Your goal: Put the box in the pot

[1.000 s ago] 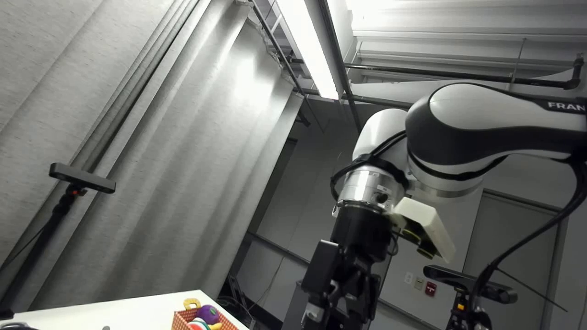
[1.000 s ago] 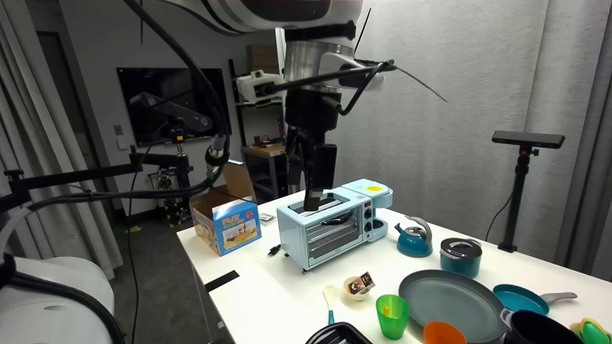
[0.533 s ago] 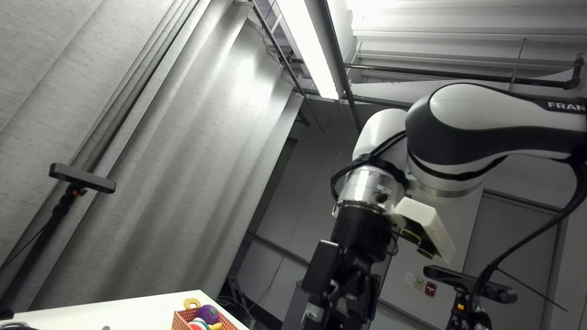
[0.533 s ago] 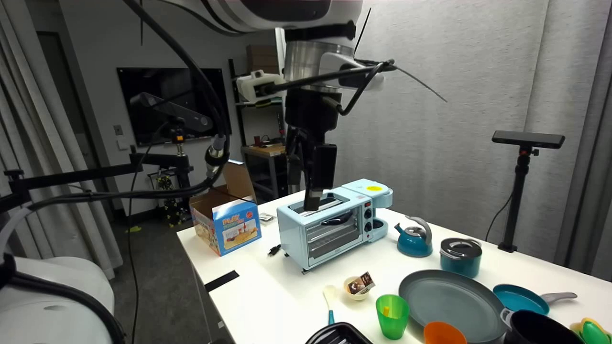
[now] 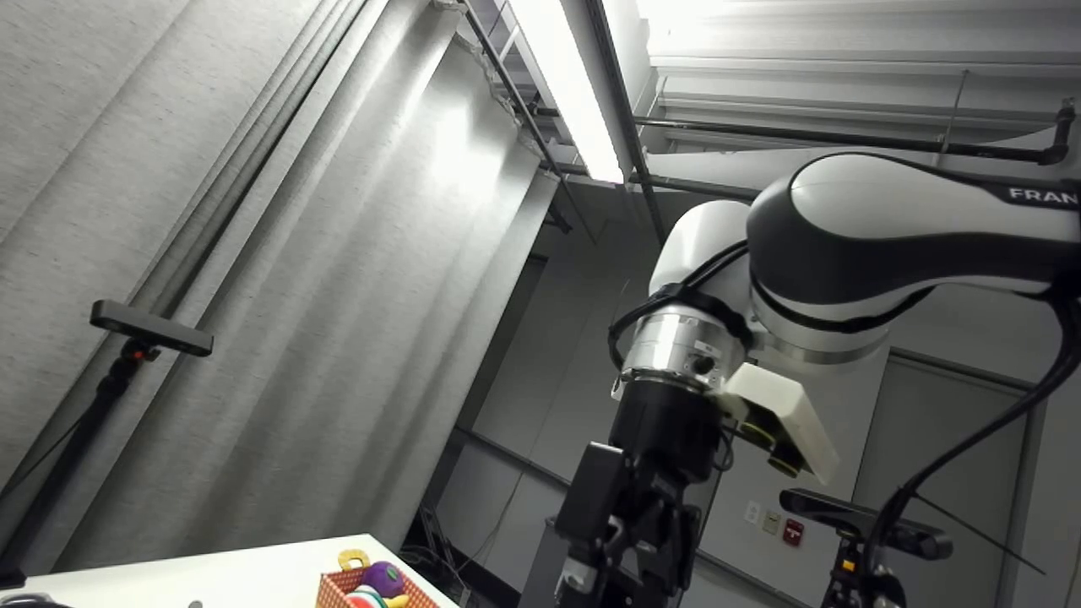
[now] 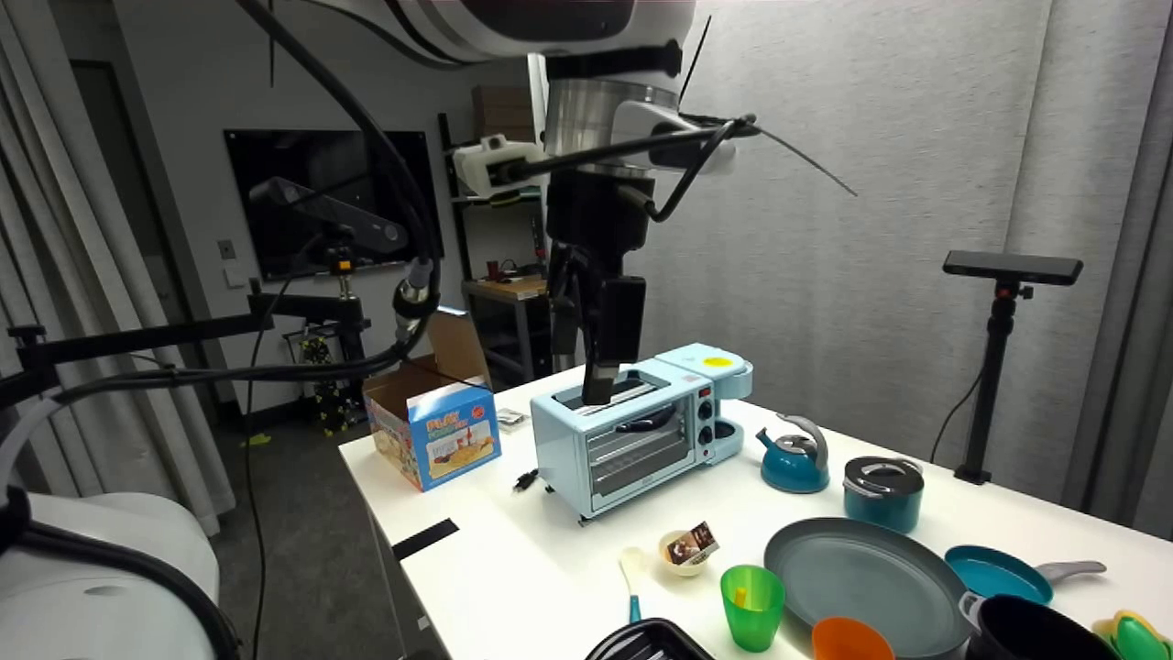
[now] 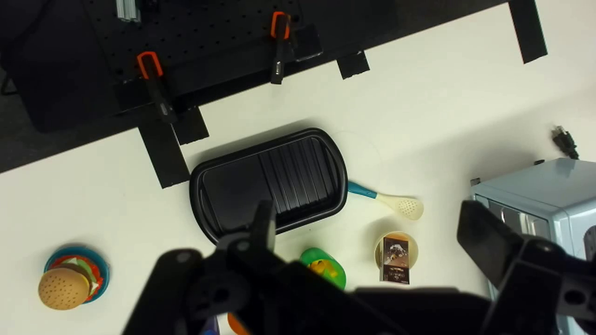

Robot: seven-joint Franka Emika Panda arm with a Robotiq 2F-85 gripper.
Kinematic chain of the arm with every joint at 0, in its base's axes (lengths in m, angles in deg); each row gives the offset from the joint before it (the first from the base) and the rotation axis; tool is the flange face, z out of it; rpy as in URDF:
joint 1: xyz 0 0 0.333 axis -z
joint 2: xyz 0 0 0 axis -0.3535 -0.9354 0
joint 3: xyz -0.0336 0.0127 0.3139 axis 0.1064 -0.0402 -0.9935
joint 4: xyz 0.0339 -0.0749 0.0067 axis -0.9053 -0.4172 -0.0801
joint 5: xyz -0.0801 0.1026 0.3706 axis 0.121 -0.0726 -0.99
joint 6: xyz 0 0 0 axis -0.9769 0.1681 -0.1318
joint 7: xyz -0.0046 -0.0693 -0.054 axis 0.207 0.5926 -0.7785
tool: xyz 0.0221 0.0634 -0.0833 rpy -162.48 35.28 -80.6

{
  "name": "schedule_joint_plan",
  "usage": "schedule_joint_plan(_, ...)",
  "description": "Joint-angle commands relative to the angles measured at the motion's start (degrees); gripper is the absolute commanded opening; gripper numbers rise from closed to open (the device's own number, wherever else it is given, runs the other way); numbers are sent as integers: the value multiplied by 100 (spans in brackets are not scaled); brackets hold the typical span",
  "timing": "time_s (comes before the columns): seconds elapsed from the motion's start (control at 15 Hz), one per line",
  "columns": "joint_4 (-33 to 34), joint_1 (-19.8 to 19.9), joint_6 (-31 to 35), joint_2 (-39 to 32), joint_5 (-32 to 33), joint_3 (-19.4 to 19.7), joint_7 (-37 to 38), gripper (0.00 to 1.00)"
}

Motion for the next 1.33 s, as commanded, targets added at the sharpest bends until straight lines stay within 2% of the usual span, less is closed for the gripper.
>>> schedule_joint_plan(0.0, 17, 176, -30, -8, -71, -128, -85, 100)
schedule_joint_plan(0.8, 17, 176, -30, -8, -72, -128, -85, 100)
schedule_joint_plan(1.27, 45, 311, 176, -180, 233, -225, -77, 100)
